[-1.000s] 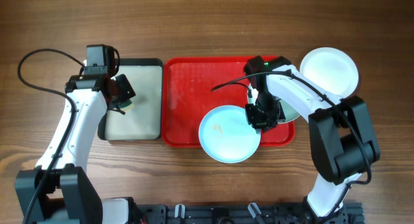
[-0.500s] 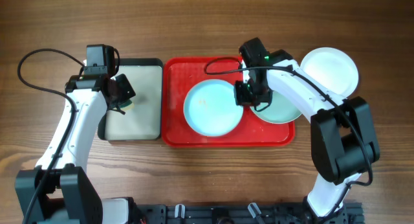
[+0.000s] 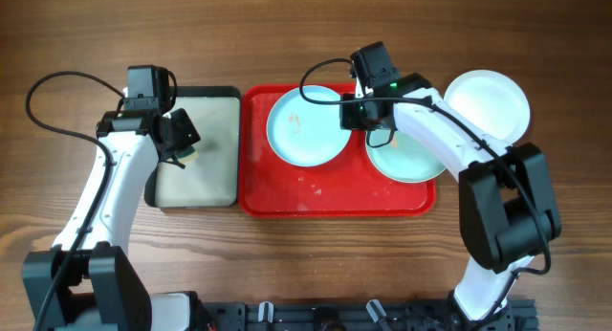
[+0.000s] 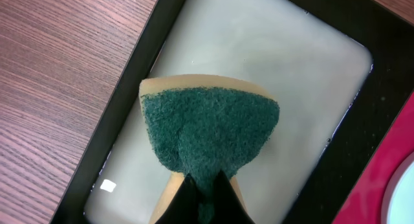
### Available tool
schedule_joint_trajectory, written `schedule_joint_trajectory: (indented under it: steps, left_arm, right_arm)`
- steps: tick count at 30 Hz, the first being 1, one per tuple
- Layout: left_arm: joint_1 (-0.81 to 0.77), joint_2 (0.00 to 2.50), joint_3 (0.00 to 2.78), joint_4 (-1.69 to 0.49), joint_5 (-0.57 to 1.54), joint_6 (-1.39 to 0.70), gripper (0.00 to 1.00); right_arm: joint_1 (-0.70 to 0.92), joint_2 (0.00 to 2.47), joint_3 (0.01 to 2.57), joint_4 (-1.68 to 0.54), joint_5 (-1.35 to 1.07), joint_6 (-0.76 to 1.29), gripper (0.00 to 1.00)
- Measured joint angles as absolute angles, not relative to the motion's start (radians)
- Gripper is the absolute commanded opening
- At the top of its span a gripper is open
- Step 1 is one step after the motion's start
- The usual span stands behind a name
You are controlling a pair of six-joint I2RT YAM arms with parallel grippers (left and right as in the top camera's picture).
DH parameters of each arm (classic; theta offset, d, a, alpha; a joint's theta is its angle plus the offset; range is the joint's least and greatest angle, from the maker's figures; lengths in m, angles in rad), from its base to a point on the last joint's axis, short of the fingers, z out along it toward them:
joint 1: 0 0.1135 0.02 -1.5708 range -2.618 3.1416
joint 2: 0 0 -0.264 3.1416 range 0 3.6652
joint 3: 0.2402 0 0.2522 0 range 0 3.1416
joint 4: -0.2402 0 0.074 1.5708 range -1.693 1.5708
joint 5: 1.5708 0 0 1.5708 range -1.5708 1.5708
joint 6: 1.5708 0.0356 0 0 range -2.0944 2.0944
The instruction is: Clean dirty plates on tray and stack at the side
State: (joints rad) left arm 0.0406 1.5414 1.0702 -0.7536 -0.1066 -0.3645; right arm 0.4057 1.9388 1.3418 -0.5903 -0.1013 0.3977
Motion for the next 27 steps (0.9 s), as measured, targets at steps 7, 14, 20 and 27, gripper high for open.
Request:
schedule_joint_trajectory:
  steps: [7, 14, 20, 27]
  left_arm:
    - [0.041, 1.541, 1.07, -0.754, -0.107, -0.364, 0.04]
    - [0.041, 1.541, 1.07, -0.754, -0.107, -0.364, 0.04]
    - [0.041, 1.541, 1.07, -0.754, -0.107, -0.364, 0.04]
    - [0.041, 1.541, 1.07, -0.754, -0.107, -0.364, 0.04]
  right_arm:
    - [0.447, 1.939, 1.342, -0.546, -0.018, 0.364, 0.04]
    - [0.446, 1.939, 1.338, -0.514, 0.006, 0.332, 0.04]
    - [0.446, 1.939, 1.312, -0.485, 0.009, 0.301, 0.05]
    - [0.446, 1.939, 1.311, -0.533, -0.028, 0.286, 0.33]
